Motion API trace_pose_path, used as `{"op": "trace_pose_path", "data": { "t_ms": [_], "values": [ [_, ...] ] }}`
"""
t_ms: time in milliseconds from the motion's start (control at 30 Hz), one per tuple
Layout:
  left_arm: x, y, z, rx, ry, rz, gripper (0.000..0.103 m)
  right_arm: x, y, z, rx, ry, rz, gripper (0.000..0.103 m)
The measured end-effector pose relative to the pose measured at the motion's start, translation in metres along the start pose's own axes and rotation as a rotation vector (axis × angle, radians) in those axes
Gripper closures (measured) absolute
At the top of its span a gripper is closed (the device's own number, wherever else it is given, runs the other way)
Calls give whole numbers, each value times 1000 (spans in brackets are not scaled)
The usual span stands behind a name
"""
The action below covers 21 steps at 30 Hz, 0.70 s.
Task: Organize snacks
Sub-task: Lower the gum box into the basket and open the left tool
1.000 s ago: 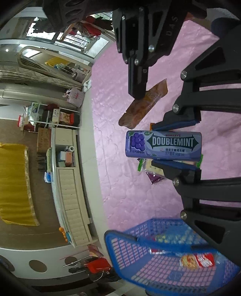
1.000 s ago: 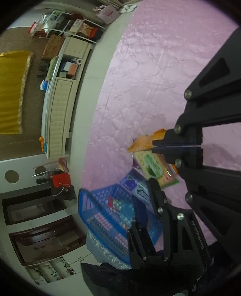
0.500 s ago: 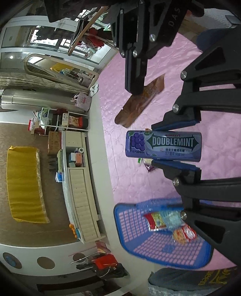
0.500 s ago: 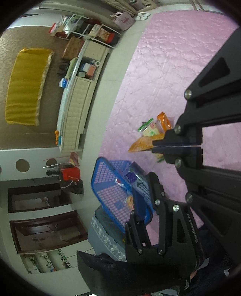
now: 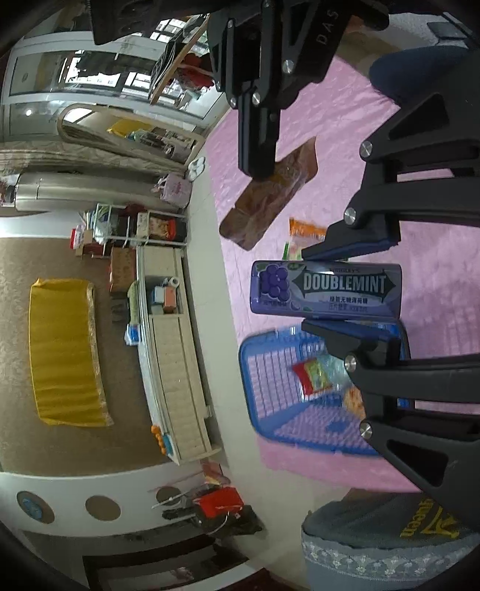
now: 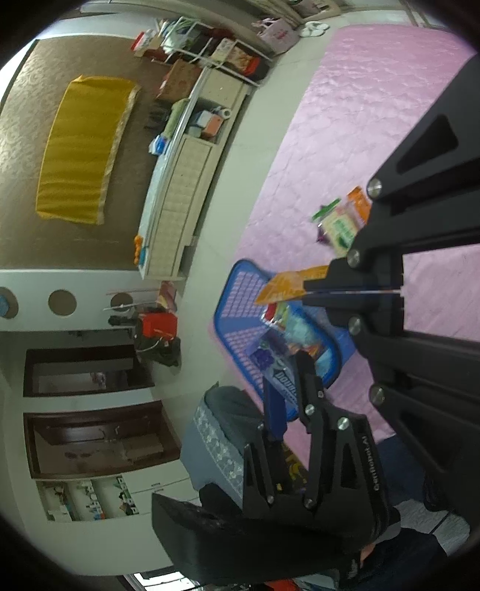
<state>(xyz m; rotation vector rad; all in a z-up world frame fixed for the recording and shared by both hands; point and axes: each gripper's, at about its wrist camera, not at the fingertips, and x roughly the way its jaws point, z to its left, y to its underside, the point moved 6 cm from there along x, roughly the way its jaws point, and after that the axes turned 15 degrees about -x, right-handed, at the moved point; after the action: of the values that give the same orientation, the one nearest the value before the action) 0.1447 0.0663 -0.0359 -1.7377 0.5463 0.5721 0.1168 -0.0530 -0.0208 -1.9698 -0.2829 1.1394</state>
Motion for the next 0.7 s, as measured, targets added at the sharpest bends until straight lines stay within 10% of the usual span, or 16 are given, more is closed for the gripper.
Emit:
{"op": "trace_pose_path", "data": {
  "t_ms": [700],
  "values": [
    [29, -2, 104, -73, -85, 29, 74, 112, -33, 50, -17, -120, 98, 101]
  ]
}}
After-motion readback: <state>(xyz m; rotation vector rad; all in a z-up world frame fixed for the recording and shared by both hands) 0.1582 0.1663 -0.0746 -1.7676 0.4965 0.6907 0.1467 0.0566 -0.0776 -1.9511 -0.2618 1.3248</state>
